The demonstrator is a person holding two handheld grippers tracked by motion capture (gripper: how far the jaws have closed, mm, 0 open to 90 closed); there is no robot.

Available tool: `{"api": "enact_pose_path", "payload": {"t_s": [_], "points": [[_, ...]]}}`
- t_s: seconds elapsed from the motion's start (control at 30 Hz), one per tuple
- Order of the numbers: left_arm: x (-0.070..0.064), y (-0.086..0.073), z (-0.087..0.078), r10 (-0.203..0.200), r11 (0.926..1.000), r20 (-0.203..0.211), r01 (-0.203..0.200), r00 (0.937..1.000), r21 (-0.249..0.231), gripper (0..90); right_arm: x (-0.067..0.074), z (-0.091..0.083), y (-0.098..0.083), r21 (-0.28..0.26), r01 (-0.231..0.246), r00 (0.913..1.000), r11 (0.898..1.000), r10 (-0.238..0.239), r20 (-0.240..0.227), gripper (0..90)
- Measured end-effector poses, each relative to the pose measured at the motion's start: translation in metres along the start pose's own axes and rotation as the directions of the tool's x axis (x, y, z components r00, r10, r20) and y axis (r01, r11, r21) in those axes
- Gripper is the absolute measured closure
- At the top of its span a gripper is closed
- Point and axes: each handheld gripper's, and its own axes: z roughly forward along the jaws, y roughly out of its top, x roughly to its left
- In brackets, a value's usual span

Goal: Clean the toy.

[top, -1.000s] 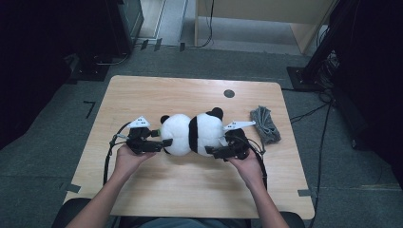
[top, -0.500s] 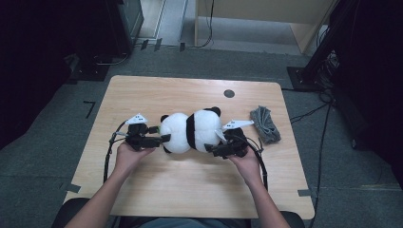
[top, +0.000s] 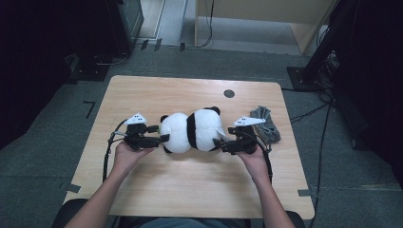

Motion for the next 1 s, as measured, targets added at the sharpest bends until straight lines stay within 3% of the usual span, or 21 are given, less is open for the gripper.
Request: {"api": "enact_pose_path", "payload": {"t_s": [0.43, 0.57, 0.67, 1.0], "points": [[-0.005, 0.002, -0.003, 0.01, 0.9999, -0.005, -0.01, 0.9999, -0.012, 28.3, -0.033, -0.022, 0.001, -0.052, -0.032, 0.9927, 0.998, 0.038, 0.114, 20.4], [-0.006, 0.003, -0.004, 0.011, 0.9998, 0.001, -0.011, 0.9999, -0.014, 28.4, -0.047, -0.028, -0.001, -0.07, -0.057, 0.9867, 0.996, 0.067, 0.148, 21.6], [-0.008, 0.003, -0.003, 0.024, 0.9997, -0.007, -0.024, 0.9997, -0.006, 28.3, -0.058, -0.031, -0.005, -0.075, -0.066, 0.9771, 0.995, 0.08, 0.197, 22.2], [-0.01, 0.007, 0.001, 0.045, 0.999, -0.011, -0.045, 0.9989, 0.003, 28.5, -0.074, -0.037, -0.008, -0.075, -0.06, 0.9574, 0.995, 0.078, 0.278, 25.1]]}}
